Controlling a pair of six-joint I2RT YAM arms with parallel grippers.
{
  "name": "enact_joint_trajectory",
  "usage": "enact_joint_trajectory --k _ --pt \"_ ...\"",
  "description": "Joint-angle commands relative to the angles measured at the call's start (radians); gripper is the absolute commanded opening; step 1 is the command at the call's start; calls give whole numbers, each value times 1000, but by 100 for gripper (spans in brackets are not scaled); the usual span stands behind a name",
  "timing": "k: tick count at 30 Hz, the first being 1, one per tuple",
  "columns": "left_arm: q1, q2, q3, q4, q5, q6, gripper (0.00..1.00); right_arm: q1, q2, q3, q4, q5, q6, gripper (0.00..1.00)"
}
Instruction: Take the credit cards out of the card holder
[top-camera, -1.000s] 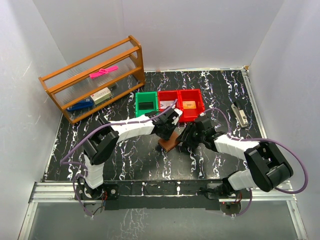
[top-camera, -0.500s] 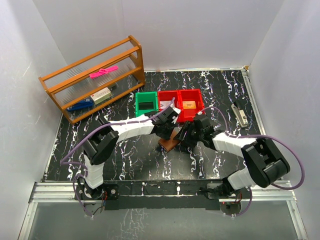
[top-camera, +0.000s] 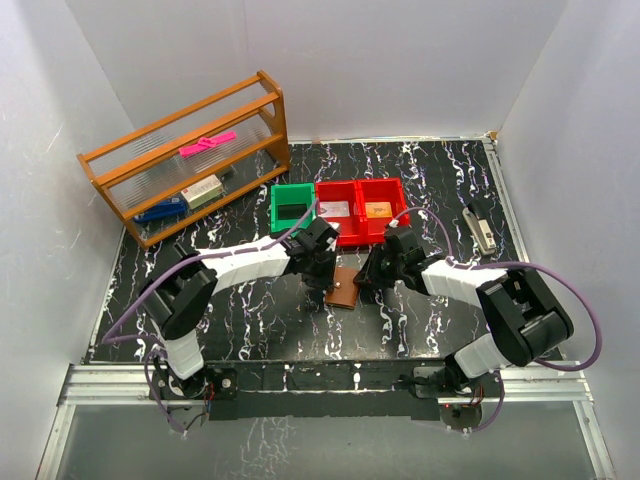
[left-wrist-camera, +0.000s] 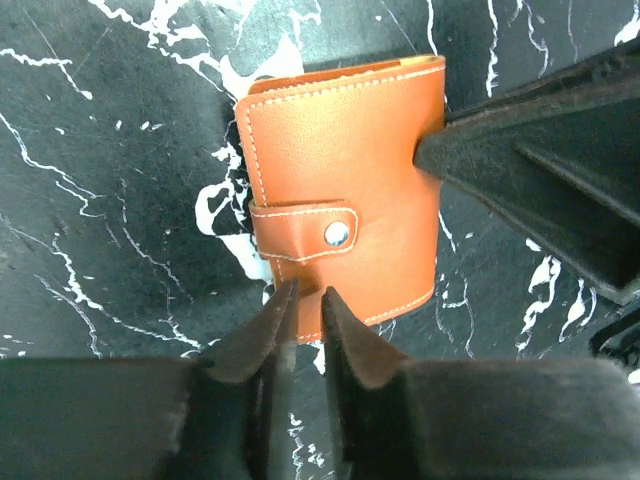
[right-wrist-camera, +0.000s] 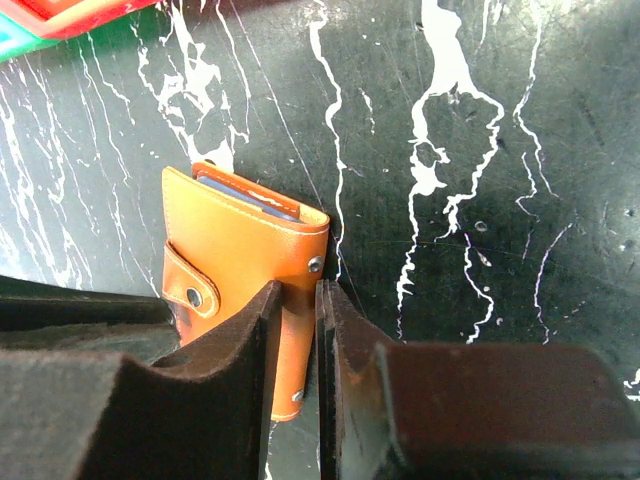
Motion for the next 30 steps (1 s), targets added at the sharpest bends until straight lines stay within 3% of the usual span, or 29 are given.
enact_joint_trajectory --k 1,4,8,24,30 --pt "14 -99 -15 4 24 -22 26 4 -8 -15 -39 4 -85 16" --pt "15 -151 -46 39 7 30 52 2 8 8 -62 -7 -120 18" --pt "14 -171 -38 50 -37 109 66 4 18 28 -74 -20 -135 20" --pt "-51 -76 61 -66 -215 330 61 3 11 13 -38 -52 -78 21" --pt "-64 -67 69 -72 -193 410 63 4 -13 3 -30 -43 -51 22"
